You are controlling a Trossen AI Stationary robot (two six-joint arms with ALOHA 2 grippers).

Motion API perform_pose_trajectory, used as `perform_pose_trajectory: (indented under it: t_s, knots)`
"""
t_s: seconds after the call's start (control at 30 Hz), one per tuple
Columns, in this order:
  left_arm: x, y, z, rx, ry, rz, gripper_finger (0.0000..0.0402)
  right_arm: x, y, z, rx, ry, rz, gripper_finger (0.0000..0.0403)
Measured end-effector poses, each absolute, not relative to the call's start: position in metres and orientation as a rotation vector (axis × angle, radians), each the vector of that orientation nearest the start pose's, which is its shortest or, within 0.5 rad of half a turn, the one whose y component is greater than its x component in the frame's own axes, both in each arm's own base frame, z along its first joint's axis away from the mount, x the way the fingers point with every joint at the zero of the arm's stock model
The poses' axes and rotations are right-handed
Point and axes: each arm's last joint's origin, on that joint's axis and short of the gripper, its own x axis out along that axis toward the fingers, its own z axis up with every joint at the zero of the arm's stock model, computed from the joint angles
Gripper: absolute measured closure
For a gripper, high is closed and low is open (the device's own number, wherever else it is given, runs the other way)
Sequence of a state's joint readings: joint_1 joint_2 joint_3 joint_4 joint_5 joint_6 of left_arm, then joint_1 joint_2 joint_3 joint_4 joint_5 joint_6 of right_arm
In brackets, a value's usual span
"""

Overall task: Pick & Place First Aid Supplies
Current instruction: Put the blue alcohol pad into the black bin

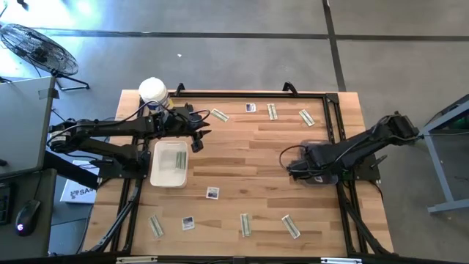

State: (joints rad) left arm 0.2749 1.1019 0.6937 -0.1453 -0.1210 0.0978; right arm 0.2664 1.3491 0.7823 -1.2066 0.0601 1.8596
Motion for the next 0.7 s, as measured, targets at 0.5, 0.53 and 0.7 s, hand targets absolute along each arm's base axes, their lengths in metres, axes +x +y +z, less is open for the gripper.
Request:
perform_pose_trajectory:
  t_s: [0.5,0.53,0.7]
  knots:
    - [0.222,0.066,0.247,0.053,0.566,0.360,0.0284,0.169,0.043,0.164,1.071,1.213,-1.414,0.0399]
    - [0.222,0.066,0.247,0.053,0.566,0.360,0.0284,0.170,0.043,0.165,1.078,1.215,-1.410,0.0399]
    - [0.222,0.066,0.247,0.054,0.566,0.360,0.0284,0.168,0.043,0.166,1.067,1.232,-1.421,0.0384]
